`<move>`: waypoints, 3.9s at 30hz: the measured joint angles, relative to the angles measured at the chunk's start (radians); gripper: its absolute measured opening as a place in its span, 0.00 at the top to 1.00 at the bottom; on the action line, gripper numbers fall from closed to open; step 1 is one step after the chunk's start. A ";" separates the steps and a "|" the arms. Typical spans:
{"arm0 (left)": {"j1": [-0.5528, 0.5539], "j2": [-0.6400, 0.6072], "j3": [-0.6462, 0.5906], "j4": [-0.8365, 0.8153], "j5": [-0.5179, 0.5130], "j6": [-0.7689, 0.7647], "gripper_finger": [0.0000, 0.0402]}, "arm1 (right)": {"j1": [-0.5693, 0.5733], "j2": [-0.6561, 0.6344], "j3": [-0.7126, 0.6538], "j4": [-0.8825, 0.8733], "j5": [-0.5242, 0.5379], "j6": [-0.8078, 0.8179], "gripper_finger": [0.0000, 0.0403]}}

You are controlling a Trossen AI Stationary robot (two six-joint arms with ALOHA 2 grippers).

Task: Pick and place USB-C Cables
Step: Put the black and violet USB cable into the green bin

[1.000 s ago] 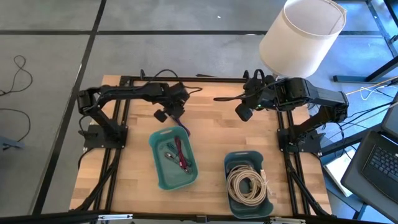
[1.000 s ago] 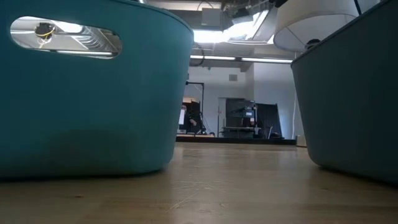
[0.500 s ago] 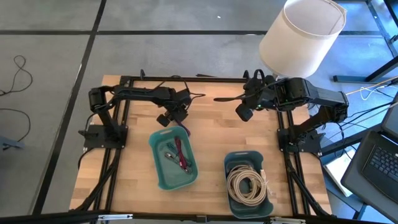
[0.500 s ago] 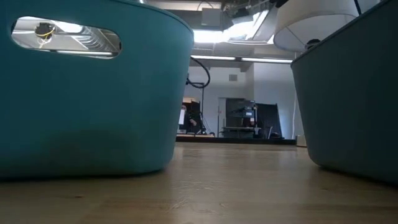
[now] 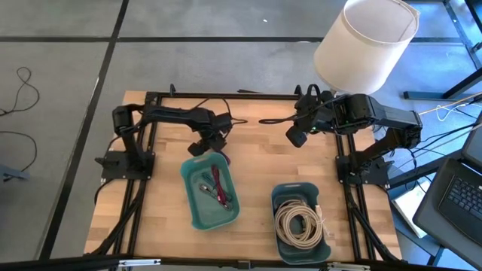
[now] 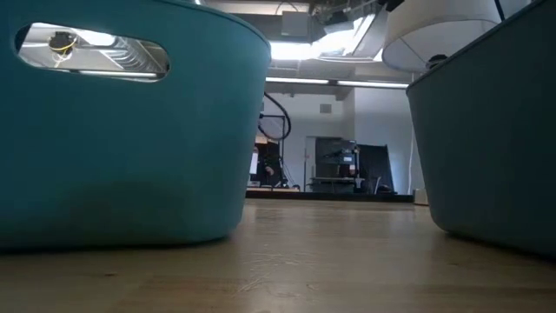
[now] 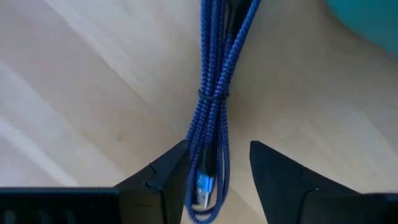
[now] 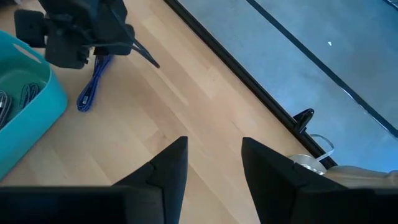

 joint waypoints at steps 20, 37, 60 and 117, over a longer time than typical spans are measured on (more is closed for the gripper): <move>0.011 -0.084 0.016 0.034 0.002 -0.378 0.98 | 0.000 0.000 0.000 0.002 0.000 -0.064 0.62; 0.000 -0.738 0.017 0.137 -0.027 -1.180 0.98 | 0.000 0.000 0.000 0.004 0.000 -0.105 0.62; -0.490 -0.798 -0.216 0.380 -0.265 -2.099 0.97 | 0.000 0.000 0.000 0.044 0.000 -0.106 0.62; -0.985 -0.392 -0.242 0.391 -0.394 -3.066 0.97 | 0.385 -0.423 -0.508 0.646 -0.183 -0.110 0.62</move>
